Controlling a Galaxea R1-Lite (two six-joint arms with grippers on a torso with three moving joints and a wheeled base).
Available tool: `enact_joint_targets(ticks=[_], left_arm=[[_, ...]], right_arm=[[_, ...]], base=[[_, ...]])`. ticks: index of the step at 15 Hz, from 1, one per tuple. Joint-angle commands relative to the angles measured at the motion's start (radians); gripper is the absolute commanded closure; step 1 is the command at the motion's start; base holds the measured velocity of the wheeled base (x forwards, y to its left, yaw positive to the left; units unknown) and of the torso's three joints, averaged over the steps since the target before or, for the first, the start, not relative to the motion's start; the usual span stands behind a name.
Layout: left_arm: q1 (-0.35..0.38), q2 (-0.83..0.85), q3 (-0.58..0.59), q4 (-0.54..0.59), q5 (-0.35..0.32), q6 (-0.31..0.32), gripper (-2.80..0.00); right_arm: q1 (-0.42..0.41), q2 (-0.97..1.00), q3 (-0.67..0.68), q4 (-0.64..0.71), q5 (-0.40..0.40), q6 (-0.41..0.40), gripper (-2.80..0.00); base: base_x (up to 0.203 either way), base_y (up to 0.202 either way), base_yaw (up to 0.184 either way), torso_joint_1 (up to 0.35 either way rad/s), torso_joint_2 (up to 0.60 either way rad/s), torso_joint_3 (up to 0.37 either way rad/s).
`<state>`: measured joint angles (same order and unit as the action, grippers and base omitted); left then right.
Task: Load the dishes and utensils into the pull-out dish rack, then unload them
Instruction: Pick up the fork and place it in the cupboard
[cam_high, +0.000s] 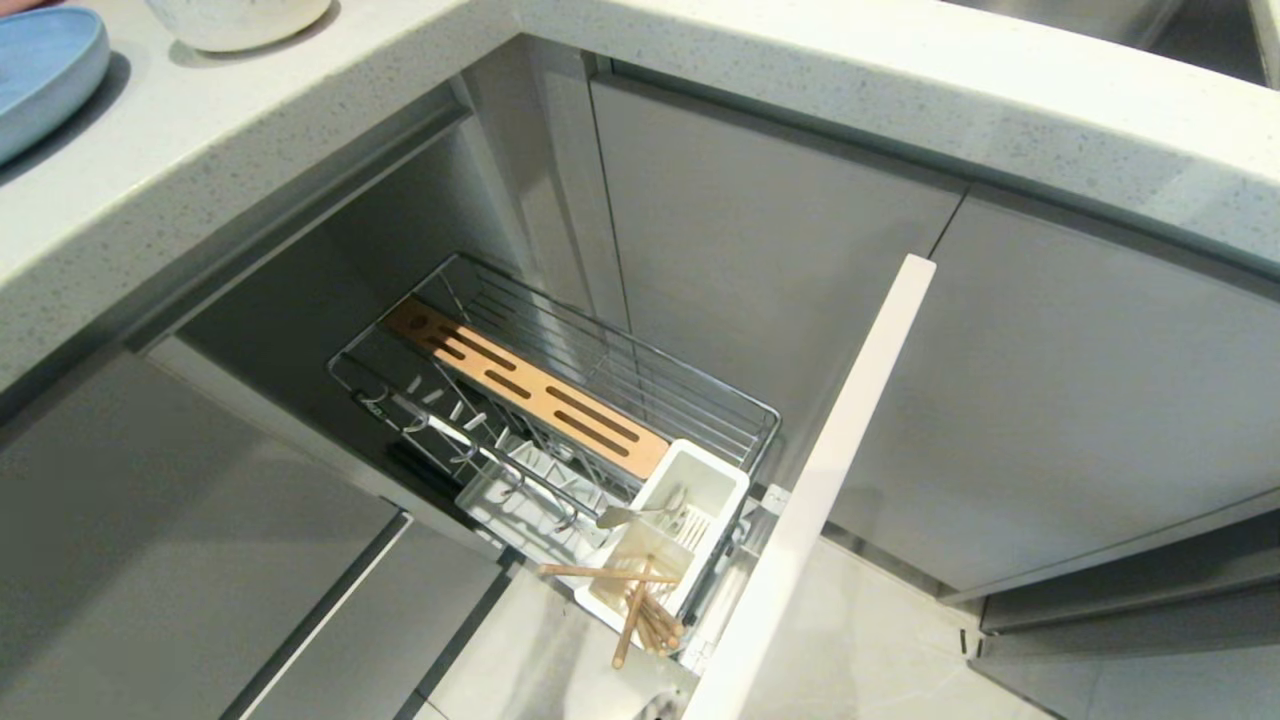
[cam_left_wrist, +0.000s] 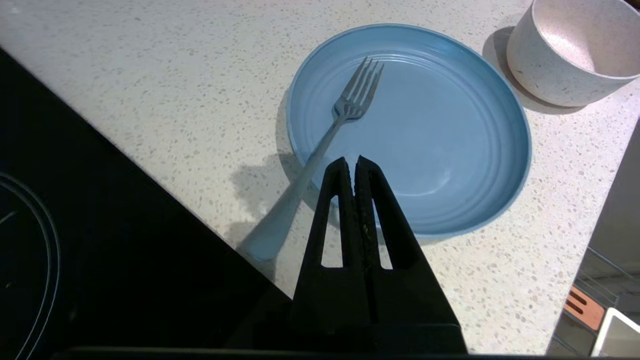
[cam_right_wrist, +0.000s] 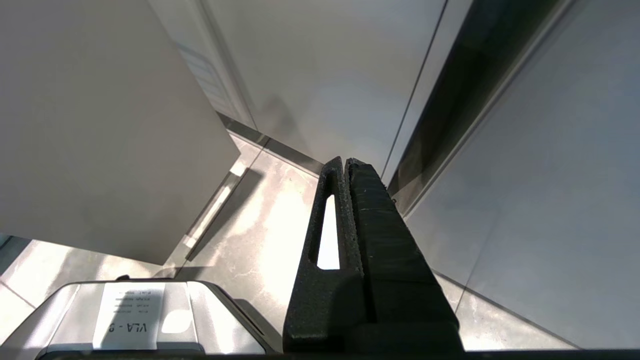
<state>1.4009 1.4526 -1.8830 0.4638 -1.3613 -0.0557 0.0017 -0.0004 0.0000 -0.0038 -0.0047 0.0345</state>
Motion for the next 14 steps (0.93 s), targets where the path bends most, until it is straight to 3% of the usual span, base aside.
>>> enact_joint_targets(ticks=[1, 3, 5, 6, 9, 14], left_arm=[[-0.044, 0.061, -0.02, 0.003, -0.004, 0.0, 0.0], [-0.079, 0.073, -0.022, 0.001, 0.017, 0.001, 0.0], [-0.128, 0.079, -0.022, 0.001, 0.081, 0.002, 0.0], [-0.165, 0.082, -0.022, 0.001, 0.132, 0.002, -2.8], [-0.283, 0.086, -0.021, 0.006, 0.288, 0.002, -2.8], [-0.355, 0.082, -0.013, 0.012, 0.314, 0.002, -2.8]], right_arm=[[0.001, -0.004, 0.002, -0.001, 0.0, 0.0, 0.0], [0.001, -0.003, 0.002, -0.001, 0.0, 0.0, 0.0], [0.001, -0.004, 0.002, -0.001, 0.0, -0.001, 0.0], [0.0, -0.004, 0.002, -0.001, 0.0, 0.0, 0.0], [0.001, -0.004, 0.002, -0.001, 0.0, 0.0, 0.0], [0.001, -0.004, 0.002, -0.001, 0.0, 0.0, 0.0]], base=[[0.0, 0.0, 0.0, 0.0, 0.0, 0.0], [0.0, 0.0, 0.0, 0.0, 0.0, 0.0], [0.0, 0.0, 0.0, 0.0, 0.0, 0.0], [0.0, 0.0, 0.0, 0.0, 0.0, 0.0], [0.0, 0.0, 0.0, 0.0, 0.0, 0.0], [0.0, 0.0, 0.0, 0.0, 0.0, 0.0]])
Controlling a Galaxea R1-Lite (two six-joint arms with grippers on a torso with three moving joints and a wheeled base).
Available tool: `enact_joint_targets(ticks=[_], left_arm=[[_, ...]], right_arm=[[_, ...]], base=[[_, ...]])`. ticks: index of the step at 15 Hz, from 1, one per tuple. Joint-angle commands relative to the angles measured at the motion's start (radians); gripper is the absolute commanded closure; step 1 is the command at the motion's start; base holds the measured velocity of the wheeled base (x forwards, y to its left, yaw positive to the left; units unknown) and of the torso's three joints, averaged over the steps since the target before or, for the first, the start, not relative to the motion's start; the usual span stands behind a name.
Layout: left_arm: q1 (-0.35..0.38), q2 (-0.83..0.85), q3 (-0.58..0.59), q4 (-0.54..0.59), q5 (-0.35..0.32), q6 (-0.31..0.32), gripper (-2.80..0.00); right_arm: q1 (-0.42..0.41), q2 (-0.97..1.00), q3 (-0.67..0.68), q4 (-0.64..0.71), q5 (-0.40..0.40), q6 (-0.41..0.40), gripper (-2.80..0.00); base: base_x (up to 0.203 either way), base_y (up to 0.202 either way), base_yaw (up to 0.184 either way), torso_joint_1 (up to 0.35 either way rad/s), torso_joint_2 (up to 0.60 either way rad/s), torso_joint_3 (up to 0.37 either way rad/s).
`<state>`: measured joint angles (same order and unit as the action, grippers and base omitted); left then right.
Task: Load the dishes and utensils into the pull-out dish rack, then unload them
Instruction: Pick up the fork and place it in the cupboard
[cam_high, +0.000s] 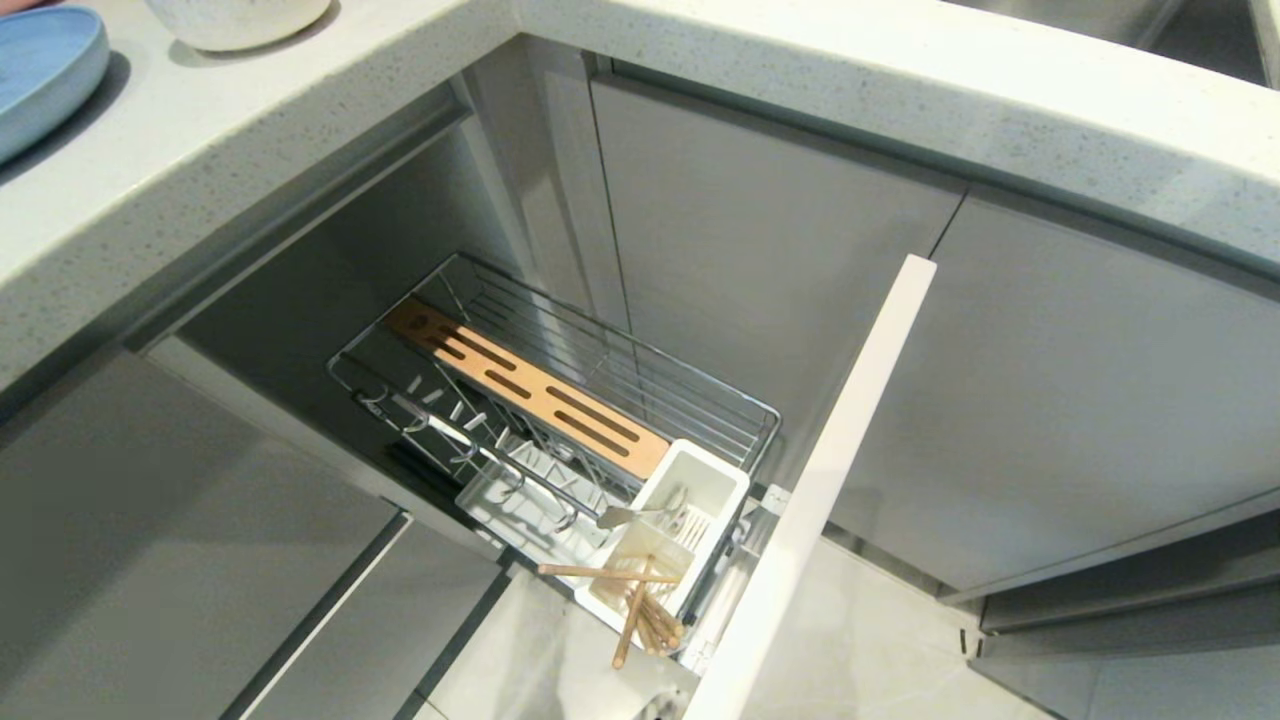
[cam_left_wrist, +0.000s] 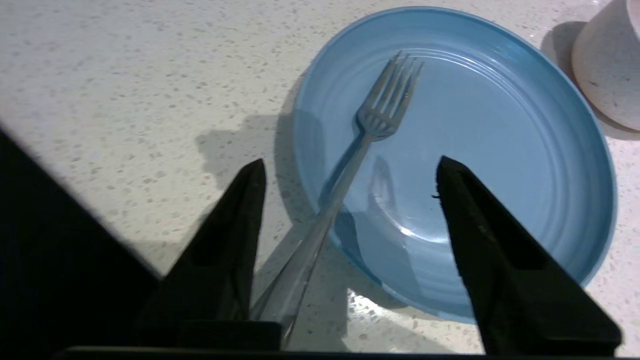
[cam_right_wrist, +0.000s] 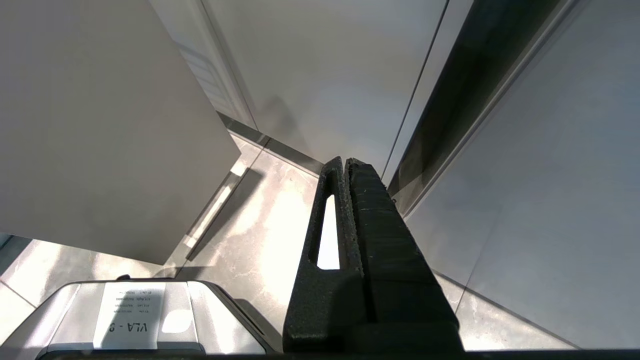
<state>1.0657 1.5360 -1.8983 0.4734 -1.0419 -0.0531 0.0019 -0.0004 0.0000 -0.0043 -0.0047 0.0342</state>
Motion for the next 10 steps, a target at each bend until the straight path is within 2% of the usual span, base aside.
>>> enact_joint_targets(ticks=[1, 5, 10], left_arm=[[-0.037, -0.001, 0.004, 0.003, -0.006, -0.001, -2.8], [-0.106, -0.014, 0.031, 0.002, -0.006, -0.001, -2.8], [-0.141, -0.014, 0.041, 0.001, -0.004, 0.0, -2.8]], right_arm=[[0.0, -0.004, 0.002, 0.0, 0.0, 0.0, 0.0], [0.001, -0.004, 0.002, 0.0, 0.0, 0.0, 0.0], [0.001, -0.004, 0.002, 0.0, 0.0, 0.0, 0.0]], base=[[0.0, 0.0, 0.0, 0.0, 0.0, 0.0], [0.0, 0.0, 0.0, 0.0, 0.0, 0.0], [0.0, 0.0, 0.0, 0.0, 0.0, 0.0]])
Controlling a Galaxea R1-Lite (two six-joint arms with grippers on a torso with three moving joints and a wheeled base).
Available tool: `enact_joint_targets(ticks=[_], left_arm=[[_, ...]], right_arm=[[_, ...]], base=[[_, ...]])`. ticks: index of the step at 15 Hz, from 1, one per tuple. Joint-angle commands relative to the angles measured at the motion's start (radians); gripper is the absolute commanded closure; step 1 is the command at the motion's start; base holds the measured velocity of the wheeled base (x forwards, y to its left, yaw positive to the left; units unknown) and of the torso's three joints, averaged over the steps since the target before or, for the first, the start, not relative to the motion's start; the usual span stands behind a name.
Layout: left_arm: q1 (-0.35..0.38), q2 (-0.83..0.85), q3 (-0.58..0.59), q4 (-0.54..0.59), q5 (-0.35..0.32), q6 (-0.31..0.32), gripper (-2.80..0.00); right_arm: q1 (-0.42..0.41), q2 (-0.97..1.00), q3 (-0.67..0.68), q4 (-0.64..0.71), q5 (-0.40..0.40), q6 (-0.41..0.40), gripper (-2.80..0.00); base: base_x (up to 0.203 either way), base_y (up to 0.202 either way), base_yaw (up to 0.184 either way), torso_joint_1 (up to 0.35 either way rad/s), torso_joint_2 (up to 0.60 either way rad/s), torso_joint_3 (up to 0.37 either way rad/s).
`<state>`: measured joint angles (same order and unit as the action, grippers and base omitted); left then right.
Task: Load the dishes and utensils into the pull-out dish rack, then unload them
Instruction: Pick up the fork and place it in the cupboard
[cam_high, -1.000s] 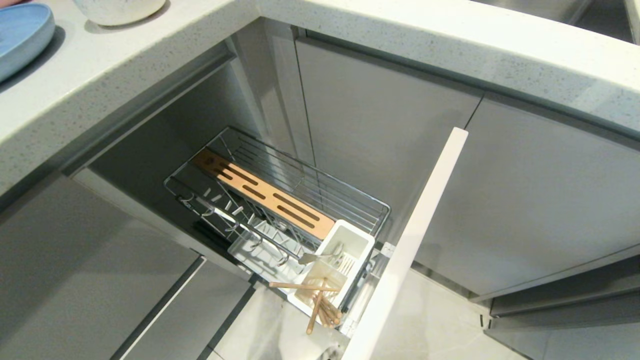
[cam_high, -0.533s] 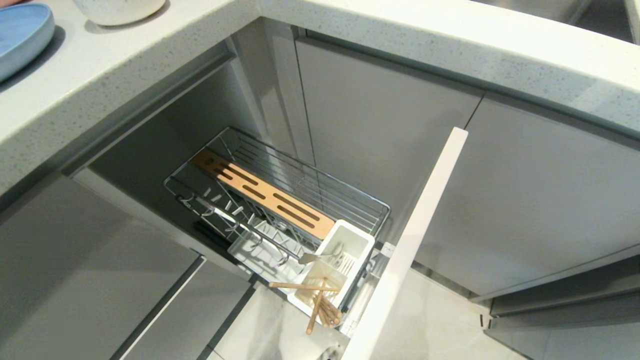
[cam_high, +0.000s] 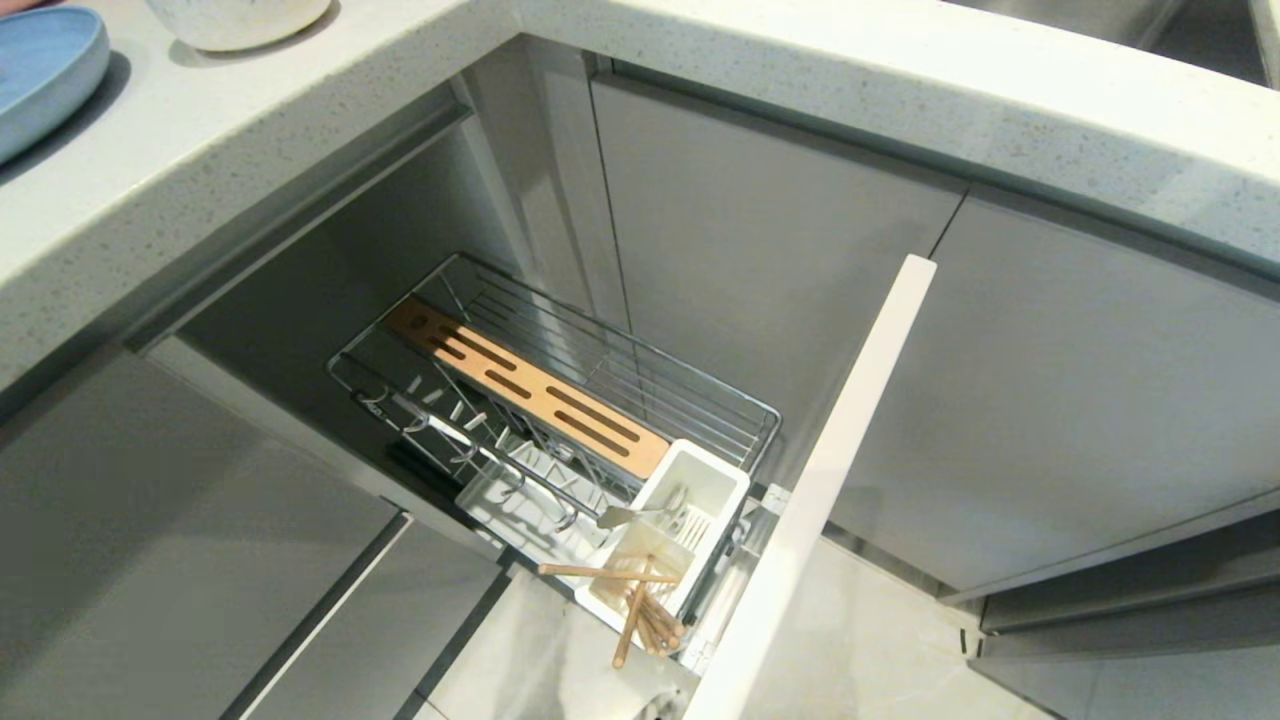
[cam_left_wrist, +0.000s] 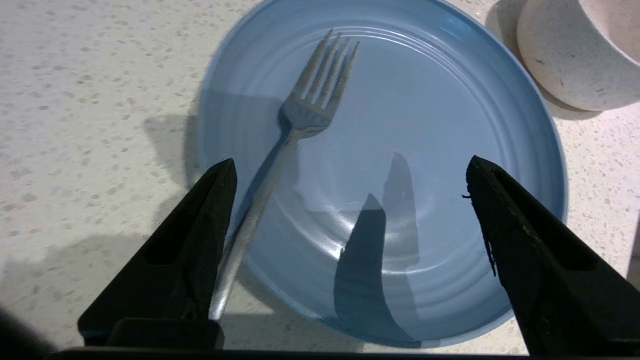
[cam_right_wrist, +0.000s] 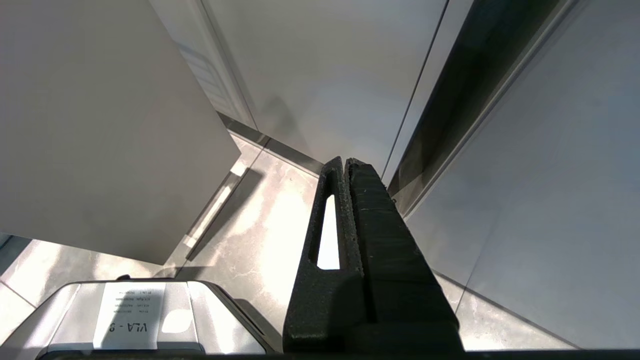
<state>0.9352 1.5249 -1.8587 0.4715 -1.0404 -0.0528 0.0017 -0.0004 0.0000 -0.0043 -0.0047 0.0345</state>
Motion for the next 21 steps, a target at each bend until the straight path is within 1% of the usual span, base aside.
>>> enact_joint_targets(ticks=[1, 4, 7, 9, 10, 14, 17, 19, 21], left_arm=[[-0.018, -0.003, 0.004, 0.003, -0.006, -0.001, -2.8], [-0.041, -0.005, 0.014, 0.003, -0.006, 0.001, -2.8], [-0.044, -0.006, 0.016, 0.003, -0.003, 0.002, -2.8], [-0.048, -0.015, 0.033, 0.004, -0.003, 0.033, -2.8], [-0.057, -0.021, 0.039, 0.004, -0.001, 0.039, -2.8], [-0.085, -0.05, 0.067, 0.004, -0.001, 0.041, -2.8], [-0.087, -0.06, 0.075, 0.003, -0.001, 0.042, -2.8], [-0.087, -0.064, 0.075, 0.003, 0.013, 0.043, -2.8], [-0.1, -0.071, 0.082, 0.003, 0.018, 0.075, -2.8]], right_arm=[[0.001, -0.003, 0.002, 0.0, 0.0, 0.001, 0.0], [0.0, -0.004, 0.002, 0.0, 0.0, 0.0, 0.0], [0.0, -0.003, 0.002, 0.0, 0.0, 0.0, 0.0], [0.0, -0.004, 0.002, 0.0, 0.0, 0.0, 0.0], [0.001, -0.004, 0.002, 0.0, -0.001, 0.001, 0.0], [0.001, -0.004, 0.002, 0.0, 0.0, 0.0, 0.0], [0.001, -0.003, 0.002, 0.0, 0.0, 0.0, 0.0], [0.0, -0.004, 0.002, 0.0, 0.0, 0.0, 0.0], [0.001, -0.003, 0.002, 0.0, 0.0, 0.001, 0.0]], base=[[0.0, 0.0, 0.0, 0.0, 0.0, 0.0], [0.0, 0.0, 0.0, 0.0, 0.0, 0.0], [0.0, 0.0, 0.0, 0.0, 0.0, 0.0], [0.0, 0.0, 0.0, 0.0, 0.0, 0.0], [0.0, 0.0, 0.0, 0.0, 0.0, 0.0], [0.0, 0.0, 0.0, 0.0, 0.0, 0.0], [0.0, 0.0, 0.0, 0.0, 0.0, 0.0], [0.0, 0.0, 0.0, 0.0, 0.0, 0.0], [0.0, 0.0, 0.0, 0.0, 0.0, 0.0]])
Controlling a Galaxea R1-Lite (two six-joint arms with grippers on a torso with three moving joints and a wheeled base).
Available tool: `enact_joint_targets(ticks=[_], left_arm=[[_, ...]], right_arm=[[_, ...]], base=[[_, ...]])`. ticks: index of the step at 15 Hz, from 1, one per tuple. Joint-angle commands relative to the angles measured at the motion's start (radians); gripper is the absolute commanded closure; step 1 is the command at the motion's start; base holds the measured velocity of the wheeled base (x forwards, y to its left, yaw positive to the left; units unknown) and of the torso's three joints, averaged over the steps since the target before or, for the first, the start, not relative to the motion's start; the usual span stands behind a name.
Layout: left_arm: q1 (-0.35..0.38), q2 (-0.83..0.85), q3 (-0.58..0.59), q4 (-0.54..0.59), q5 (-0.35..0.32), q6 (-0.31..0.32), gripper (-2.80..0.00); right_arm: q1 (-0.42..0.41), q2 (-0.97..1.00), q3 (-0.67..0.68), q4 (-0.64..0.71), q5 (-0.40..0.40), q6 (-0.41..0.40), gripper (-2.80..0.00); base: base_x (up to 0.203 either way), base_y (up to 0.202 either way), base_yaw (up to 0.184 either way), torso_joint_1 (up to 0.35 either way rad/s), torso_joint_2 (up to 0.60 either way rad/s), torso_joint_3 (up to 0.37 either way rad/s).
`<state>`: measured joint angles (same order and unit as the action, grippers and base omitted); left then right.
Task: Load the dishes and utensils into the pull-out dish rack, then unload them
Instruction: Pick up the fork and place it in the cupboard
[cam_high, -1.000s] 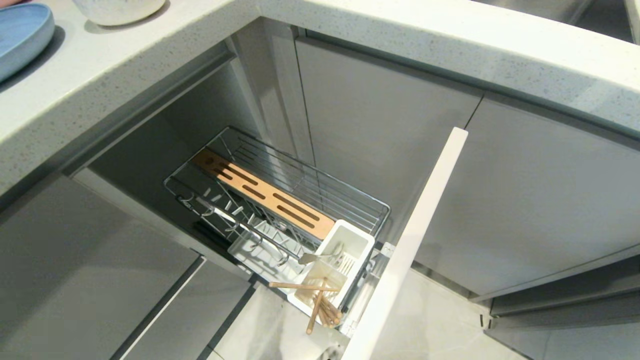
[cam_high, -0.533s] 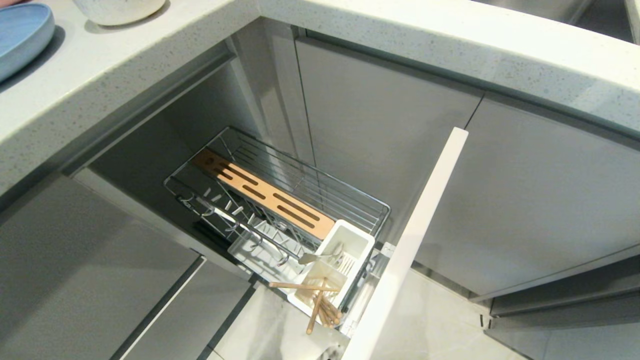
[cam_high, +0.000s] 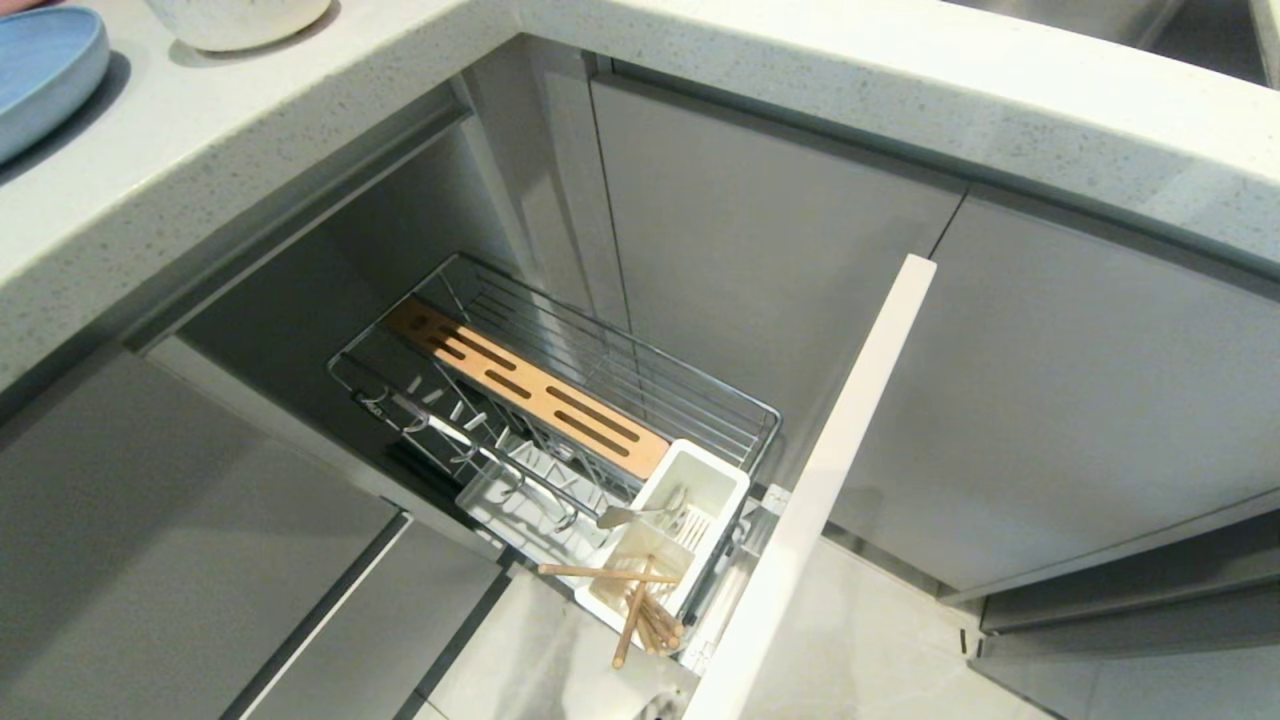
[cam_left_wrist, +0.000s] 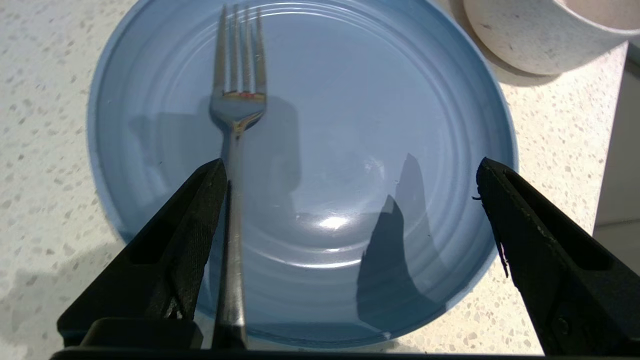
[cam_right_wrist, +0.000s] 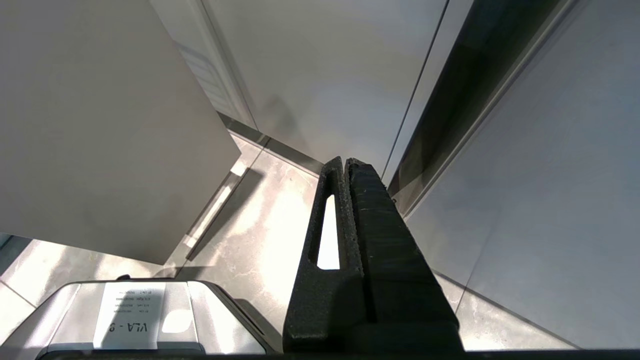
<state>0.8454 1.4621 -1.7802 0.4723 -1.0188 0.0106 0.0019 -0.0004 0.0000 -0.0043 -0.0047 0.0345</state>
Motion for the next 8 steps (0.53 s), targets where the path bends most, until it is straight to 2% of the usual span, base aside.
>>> enact_joint_targets(ticks=[1, 4, 6, 8], left_arm=[[-0.024, -0.008, -0.006, 0.001, 0.015, 0.022, -2.8], [-0.061, -0.007, -0.082, 0.003, 0.189, 0.065, -2.8], [-0.073, -0.008, -0.085, 0.037, 0.308, 0.138, -2.8], [-0.082, -0.008, -0.088, 0.141, 0.378, 0.232, -2.8]], right_arm=[[0.001, -0.004, 0.002, 0.0, -0.001, 0.0, 0.0], [0.0, -0.004, 0.002, 0.0, 0.0, 0.0, 0.0], [0.0, -0.004, 0.002, 0.0, 0.0, -0.001, 0.0], [0.001, -0.004, 0.002, 0.0, 0.0, -0.001, 0.0]], base=[[0.0, 0.0, 0.0, 0.0, 0.0, 0.0], [0.0, 0.0, 0.0, 0.0, 0.0, 0.0], [0.0, 0.0, 0.0, 0.0, 0.0, 0.0], [0.0, 0.0, 0.0, 0.0, 0.0, 0.0]])
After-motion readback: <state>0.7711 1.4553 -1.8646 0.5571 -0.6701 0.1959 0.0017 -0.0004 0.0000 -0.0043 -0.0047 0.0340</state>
